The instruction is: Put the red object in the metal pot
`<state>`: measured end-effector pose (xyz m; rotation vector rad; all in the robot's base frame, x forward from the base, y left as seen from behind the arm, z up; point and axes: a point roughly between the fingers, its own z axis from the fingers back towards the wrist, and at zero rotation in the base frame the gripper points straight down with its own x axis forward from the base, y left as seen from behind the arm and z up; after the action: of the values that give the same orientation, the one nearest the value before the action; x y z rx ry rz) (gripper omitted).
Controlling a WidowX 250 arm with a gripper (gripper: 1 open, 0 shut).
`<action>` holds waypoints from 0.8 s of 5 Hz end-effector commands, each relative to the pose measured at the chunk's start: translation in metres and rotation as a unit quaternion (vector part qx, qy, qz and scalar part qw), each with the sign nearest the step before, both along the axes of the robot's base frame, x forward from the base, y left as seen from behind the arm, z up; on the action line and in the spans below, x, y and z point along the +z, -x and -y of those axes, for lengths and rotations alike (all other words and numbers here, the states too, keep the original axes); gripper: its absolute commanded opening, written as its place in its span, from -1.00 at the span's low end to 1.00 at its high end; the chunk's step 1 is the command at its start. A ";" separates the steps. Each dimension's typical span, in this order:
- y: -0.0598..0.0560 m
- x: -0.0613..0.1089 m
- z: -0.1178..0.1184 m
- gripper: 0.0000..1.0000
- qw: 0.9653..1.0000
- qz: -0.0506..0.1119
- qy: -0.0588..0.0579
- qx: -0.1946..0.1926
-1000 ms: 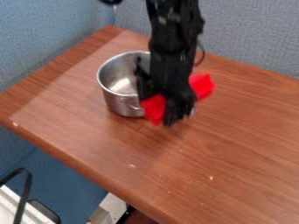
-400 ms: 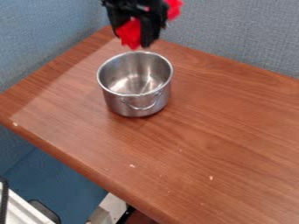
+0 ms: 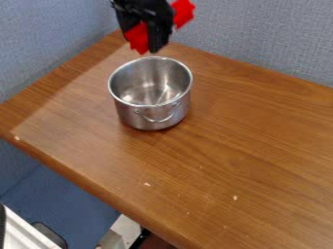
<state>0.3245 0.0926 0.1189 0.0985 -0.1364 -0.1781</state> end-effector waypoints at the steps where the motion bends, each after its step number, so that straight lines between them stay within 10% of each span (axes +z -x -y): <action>1: 0.013 -0.013 0.012 -1.00 1.000 0.012 -0.012 0.009; 2: 0.026 -0.038 0.010 -1.00 0.999 -0.001 -0.012 0.051; 4: 0.015 -0.028 0.004 -1.00 0.999 0.032 -0.001 0.027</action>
<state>0.3038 0.0839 0.0716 0.0877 -0.1352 -0.1286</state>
